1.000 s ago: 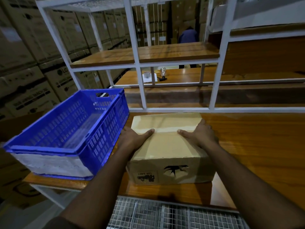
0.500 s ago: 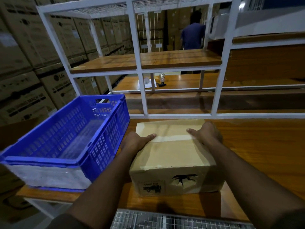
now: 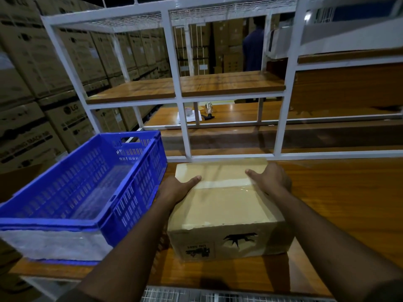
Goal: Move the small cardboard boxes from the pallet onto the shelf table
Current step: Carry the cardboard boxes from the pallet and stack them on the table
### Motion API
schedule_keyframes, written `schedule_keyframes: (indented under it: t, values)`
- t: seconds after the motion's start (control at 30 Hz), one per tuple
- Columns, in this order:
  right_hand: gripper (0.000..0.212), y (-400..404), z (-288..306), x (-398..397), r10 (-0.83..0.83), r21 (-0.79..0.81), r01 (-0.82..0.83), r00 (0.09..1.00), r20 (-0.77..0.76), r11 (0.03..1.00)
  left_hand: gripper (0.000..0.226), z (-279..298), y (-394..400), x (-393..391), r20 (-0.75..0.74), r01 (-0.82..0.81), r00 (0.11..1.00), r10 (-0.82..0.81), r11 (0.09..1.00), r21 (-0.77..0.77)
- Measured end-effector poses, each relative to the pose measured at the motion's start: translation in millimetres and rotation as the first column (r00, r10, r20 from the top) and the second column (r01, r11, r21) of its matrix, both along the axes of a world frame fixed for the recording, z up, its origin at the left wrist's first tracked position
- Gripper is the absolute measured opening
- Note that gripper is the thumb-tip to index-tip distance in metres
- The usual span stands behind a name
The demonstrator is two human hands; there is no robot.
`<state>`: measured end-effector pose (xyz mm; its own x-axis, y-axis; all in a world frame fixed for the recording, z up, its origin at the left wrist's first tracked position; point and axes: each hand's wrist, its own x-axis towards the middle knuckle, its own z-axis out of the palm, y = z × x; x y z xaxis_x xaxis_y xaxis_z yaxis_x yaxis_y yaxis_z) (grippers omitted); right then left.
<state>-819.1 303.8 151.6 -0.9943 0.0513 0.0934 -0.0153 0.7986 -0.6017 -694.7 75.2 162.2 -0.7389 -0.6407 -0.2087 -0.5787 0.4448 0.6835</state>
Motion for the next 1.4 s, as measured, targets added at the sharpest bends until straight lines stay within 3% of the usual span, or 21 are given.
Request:
schedule_keyframes:
  t: [0.1,0.2,0.3,0.43,0.67,0.8,0.93,1.07,1.2,1.4]
  values:
    - [0.070,3,10,1,-0.003,-0.081,-0.004,0.997,-0.080,0.997,0.092,12,5,5,-0.155,-0.015,0.988,0.012,1.000,-0.017]
    - [0.073,3,23,5,-0.053,-0.253,-0.005,0.973,-0.223,0.967,0.081,24,8,5,-0.354,-0.077,0.934,0.053,0.996,-0.052]
    - [0.065,3,31,13,-0.170,-0.412,0.034,0.939,-0.299,0.910,0.070,27,12,8,-0.516,-0.161,0.845,0.140,0.987,0.005]
    - [0.050,9,28,25,-0.247,-0.512,0.063,0.922,-0.299,0.857,0.055,25,23,15,-0.576,-0.275,0.778,0.251,0.960,0.047]
    - [0.041,16,19,34,-0.211,-0.484,0.065,0.944,-0.254,0.873,0.053,20,17,25,-0.561,-0.240,0.791,0.244,0.967,0.082]
    - [0.038,18,28,31,-0.137,-0.458,0.032,0.971,-0.198,0.888,0.058,28,6,30,-0.482,-0.141,0.862,0.155,0.988,0.066]
    - [0.053,21,48,16,0.039,-0.171,-0.057,0.993,-0.108,0.984,0.066,50,-12,22,-0.274,0.022,0.962,-0.010,0.999,0.040]
    - [0.077,14,67,-2,0.139,0.060,-0.142,0.989,0.051,0.988,0.084,65,-11,4,-0.133,0.047,0.991,-0.036,0.996,0.081]
    - [0.087,12,67,-8,0.136,0.076,-0.144,0.985,0.103,0.987,0.093,61,-8,0,-0.124,0.031,0.992,-0.012,0.988,0.153]
    - [0.087,10,67,-5,0.127,0.073,-0.131,0.990,0.064,0.989,0.087,60,-7,4,-0.131,0.028,0.991,-0.013,0.993,0.112]
